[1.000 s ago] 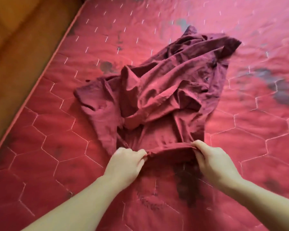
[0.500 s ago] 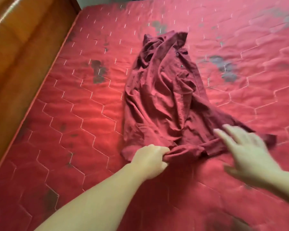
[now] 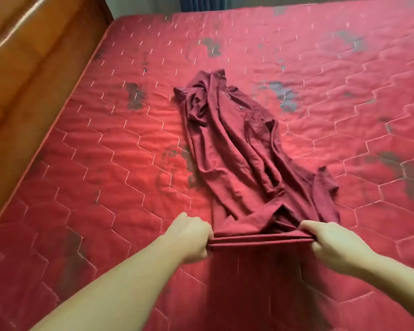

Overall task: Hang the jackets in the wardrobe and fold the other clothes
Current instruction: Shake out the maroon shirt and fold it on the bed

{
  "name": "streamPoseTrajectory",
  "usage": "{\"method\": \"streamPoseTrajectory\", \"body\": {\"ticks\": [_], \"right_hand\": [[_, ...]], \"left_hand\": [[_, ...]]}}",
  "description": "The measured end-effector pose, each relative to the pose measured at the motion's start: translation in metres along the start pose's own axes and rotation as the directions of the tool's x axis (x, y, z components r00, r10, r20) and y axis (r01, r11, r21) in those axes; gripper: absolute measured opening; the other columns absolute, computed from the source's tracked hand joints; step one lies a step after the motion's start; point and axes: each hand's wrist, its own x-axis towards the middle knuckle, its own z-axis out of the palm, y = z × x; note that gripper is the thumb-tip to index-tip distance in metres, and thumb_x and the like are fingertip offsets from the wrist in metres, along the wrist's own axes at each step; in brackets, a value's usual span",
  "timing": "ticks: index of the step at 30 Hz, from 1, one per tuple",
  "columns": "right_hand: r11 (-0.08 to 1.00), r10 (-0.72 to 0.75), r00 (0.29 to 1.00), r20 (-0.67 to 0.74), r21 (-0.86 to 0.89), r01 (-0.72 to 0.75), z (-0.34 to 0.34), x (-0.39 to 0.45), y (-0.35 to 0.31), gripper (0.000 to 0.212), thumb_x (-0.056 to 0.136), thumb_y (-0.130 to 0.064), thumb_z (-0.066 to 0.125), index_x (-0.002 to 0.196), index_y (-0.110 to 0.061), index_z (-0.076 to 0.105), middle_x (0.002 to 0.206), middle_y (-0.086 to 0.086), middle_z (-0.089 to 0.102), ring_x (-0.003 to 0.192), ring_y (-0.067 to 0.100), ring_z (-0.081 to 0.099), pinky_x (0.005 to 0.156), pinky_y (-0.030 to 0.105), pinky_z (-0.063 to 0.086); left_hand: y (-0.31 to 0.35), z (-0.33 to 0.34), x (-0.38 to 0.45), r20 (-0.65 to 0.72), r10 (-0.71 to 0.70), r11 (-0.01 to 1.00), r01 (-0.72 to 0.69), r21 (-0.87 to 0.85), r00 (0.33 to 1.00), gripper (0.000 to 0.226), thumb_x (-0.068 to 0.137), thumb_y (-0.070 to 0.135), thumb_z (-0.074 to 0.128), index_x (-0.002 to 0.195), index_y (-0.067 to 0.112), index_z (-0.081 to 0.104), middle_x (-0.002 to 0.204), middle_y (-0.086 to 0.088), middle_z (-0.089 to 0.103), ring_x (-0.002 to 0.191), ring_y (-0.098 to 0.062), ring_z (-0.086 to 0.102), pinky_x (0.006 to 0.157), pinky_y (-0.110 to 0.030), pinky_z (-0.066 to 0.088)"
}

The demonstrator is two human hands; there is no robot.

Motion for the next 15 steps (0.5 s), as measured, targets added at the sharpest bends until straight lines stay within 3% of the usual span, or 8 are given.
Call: {"method": "streamPoseTrajectory", "body": {"ticks": [3,7,9,11,13,15], "right_hand": [[0.992,0.11,0.994,-0.018,0.064,-0.109,-0.032,-0.054,0.006,0.014,0.079,-0.014,0.044,0.081,-0.024,0.054,0.079,-0.006,0.063,0.079,0.019,0.061,0.069,0.033,0.048],[0.992,0.124,0.989,-0.084,-0.009,-0.125,-0.11,-0.139,-0.01,0.009,0.084,-0.027,0.048,0.083,-0.023,0.056,0.079,-0.005,0.063,0.082,0.02,0.063,0.069,0.033,0.049],[0.994,0.067,0.986,-0.155,-0.08,-0.08,-0.162,-0.173,-0.02,0.016,0.086,-0.039,0.051,0.089,-0.027,0.061,0.09,-0.003,0.067,0.09,0.023,0.065,0.072,0.032,0.051],[0.997,0.024,0.97,-0.24,-0.063,-0.04,-0.216,-0.199,-0.028,0.016,0.086,-0.038,0.056,0.085,-0.025,0.065,0.091,-0.001,0.069,0.091,0.027,0.066,0.073,0.032,0.05],[0.992,0.039,0.935,-0.353,0.129,0.007,-0.274,-0.224,-0.032,0.019,0.087,-0.031,0.061,0.071,-0.021,0.063,0.074,-0.001,0.068,0.078,0.024,0.067,0.065,0.031,0.047],[0.941,0.062,0.906,-0.419,0.327,0.086,-0.329,-0.248,-0.029,0.025,0.09,-0.027,0.064,0.067,-0.016,0.067,0.063,-0.003,0.066,0.063,0.017,0.063,0.057,0.028,0.044]], "left_hand": [[0.034,-0.044,-0.044,-0.021,0.031,0.996,-0.033,-0.084,0.999,0.032,0.083,0.048,0.062,0.099,0.021,0.068,0.102,-0.009,0.068,0.096,-0.032,0.063,0.069,-0.032,0.037],[0.041,-0.16,-0.107,-0.256,-0.162,0.965,0.099,-0.243,0.953,0.02,0.082,0.033,0.06,0.099,0.026,0.07,0.103,-0.003,0.069,0.1,-0.03,0.064,0.076,-0.031,0.046],[0.037,-0.233,-0.139,-0.373,-0.295,0.879,0.097,-0.466,0.88,0.022,0.077,0.021,0.057,0.093,0.026,0.071,0.097,-0.001,0.071,0.096,-0.027,0.065,0.078,-0.03,0.049],[0.042,-0.301,-0.168,-0.491,-0.379,0.773,-0.024,-0.634,0.784,0.018,0.076,0.013,0.056,0.084,0.018,0.072,0.087,-0.002,0.071,0.088,-0.026,0.064,0.076,-0.03,0.052],[0.056,-0.364,-0.201,-0.607,-0.416,0.716,-0.168,-0.678,0.677,0.014,0.077,0.01,0.055,0.067,0.011,0.066,0.066,-0.003,0.064,0.073,-0.027,0.058,0.063,-0.026,0.046],[0.07,-0.412,-0.228,-0.674,-0.42,0.691,-0.267,-0.671,0.608,0.017,0.08,0.014,0.056,0.067,0.007,0.065,0.067,-0.009,0.066,0.07,-0.029,0.057,0.061,-0.027,0.044]]}}
